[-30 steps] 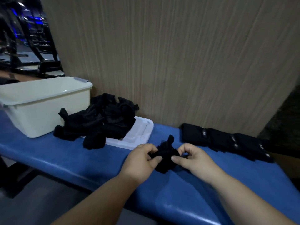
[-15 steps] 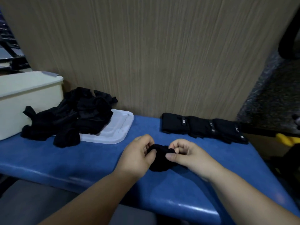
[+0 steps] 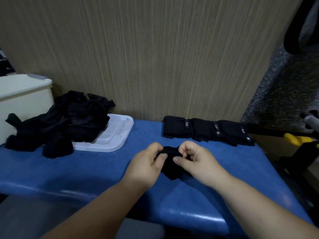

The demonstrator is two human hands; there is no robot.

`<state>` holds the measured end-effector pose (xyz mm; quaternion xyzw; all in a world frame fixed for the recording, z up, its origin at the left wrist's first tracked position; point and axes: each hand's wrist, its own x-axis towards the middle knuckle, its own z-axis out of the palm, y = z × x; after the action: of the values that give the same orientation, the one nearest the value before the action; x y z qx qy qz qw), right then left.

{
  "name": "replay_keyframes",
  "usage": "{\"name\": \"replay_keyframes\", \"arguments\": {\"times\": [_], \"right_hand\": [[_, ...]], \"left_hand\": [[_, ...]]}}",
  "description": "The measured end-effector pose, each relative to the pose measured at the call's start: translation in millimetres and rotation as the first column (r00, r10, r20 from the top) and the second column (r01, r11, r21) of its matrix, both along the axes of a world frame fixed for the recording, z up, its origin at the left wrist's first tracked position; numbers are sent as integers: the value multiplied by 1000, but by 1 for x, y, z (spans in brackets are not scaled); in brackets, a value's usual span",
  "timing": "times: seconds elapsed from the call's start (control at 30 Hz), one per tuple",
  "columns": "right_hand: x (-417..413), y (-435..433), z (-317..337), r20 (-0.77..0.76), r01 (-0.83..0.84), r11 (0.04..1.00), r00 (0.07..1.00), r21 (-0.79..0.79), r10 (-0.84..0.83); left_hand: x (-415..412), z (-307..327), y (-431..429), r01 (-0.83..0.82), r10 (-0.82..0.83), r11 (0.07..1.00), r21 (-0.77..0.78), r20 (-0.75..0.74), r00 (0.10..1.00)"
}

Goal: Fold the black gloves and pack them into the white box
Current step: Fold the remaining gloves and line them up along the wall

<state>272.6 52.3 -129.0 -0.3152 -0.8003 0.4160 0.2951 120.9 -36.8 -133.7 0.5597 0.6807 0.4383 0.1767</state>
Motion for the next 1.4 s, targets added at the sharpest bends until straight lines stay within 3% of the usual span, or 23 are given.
{"name": "replay_keyframes", "arguments": {"times": [0.13,0.23,0.3,0.37,0.43,0.53,0.6,0.7,0.83,0.97,1.13,1.27,1.4], "right_hand": [[2,4,-2,22,158,968,986,195,-165],[2,3,0,1,212,954,976,212,-217],[0,3,1,-18,181,977,983,116,-180],[-2,2,3,-106,71,993,991,-99,-81],[0,2,5,-199,-95,947,979,-306,34],[6,4,4,-245,-259,893,954,-369,175],[6,3,3,-238,-227,913,960,-340,149],[1,0,4,-230,-44,966,973,-253,-16],[4,1,2,-56,296,952,955,84,-292],[8,-2,5,17,257,946,964,196,-266],[8,-1,3,24,120,968,991,218,-128],[6,-8,5,-31,23,997,999,72,-21],[4,-12,7,-167,-76,992,984,-96,59]], "left_hand": [[5,4,-1,125,-117,991,-51,127,985],[7,3,-1,168,-150,983,-74,203,968],[6,3,0,106,-91,992,-61,212,973],[5,3,1,54,-45,998,-33,223,974],[3,3,1,17,-13,1000,-17,249,968],[1,4,0,-32,32,999,-6,265,964],[1,5,0,-67,69,998,-16,253,965],[4,9,-4,-94,101,995,-42,226,969],[7,11,-9,-87,92,996,-36,176,980],[4,11,-9,5,16,994,-112,182,983],[1,16,-10,34,45,986,-165,451,891],[-1,17,-9,-15,129,970,-244,460,878],[3,22,-10,76,116,970,-229,717,687]]}}
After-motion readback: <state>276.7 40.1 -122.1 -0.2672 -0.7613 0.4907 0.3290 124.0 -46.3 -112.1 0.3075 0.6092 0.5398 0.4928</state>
